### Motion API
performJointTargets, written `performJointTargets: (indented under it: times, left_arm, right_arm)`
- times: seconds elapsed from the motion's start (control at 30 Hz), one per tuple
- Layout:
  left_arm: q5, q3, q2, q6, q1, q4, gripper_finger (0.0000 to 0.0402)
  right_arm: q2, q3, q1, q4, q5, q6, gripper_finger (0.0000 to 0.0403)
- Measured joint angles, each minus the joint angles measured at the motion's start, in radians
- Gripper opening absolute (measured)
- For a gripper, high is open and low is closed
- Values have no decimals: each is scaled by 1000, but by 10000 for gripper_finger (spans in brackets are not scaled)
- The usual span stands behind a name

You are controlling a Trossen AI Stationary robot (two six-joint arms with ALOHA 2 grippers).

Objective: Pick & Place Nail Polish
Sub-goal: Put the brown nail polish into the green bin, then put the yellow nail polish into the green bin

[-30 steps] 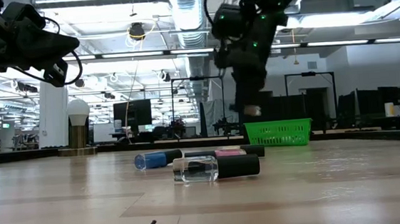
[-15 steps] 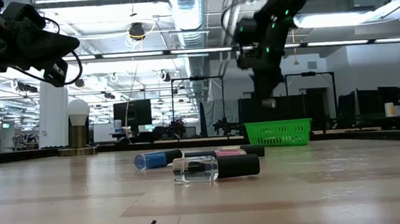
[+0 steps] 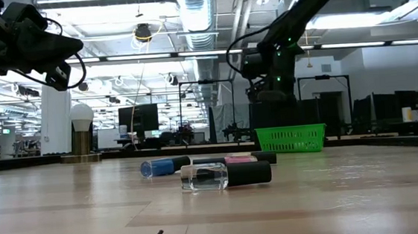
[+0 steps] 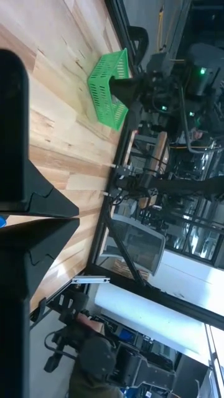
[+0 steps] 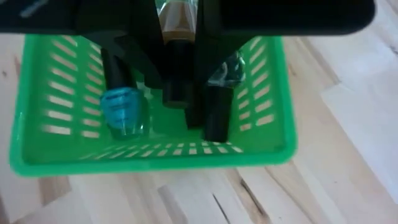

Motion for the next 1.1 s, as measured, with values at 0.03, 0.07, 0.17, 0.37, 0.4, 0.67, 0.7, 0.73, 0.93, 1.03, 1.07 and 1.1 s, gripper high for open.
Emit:
performJointTargets:
  times: [0.03,0.07,0.17,0.37,0.4,0.67,0.7,0.73,0.93,1.03,1.07,1.1]
  left_arm:
    - [0,0,0,0,0,0,8]
    - [0,0,0,0,0,0,8]
    - [0,0,0,0,0,0,8]
    - [0,0,0,0,0,0,8]
    - [0,0,0,0,0,0,8]
    - [0,0,0,0,0,0,8]
    - [0,0,0,0,0,0,8]
    - [0,0,0,0,0,0,8]
    - [0,0,0,0,0,0,8]
    - [0,0,0,0,0,0,8]
    - [0,0,0,0,0,0,8]
    - [0,0,0,0,0,0,8]
  right_arm:
    - [6,0,0,0,1,2,56]
    - [11,0,0,0,1,3,58]
    - [29,0,2,-1,2,5,71]
    - [22,0,9,0,4,5,113]
    - [13,0,7,-1,3,5,121]
    - [-64,91,19,-56,3,34,168]
    - [-76,112,28,-63,-3,41,171]
    - [-90,130,41,-70,-15,43,173]
    - [-177,185,208,-99,-54,10,175]
    - [-199,186,312,-106,-53,9,172]
    - [-199,186,344,-107,-53,31,171]
    - [-199,186,374,-107,-53,59,170]
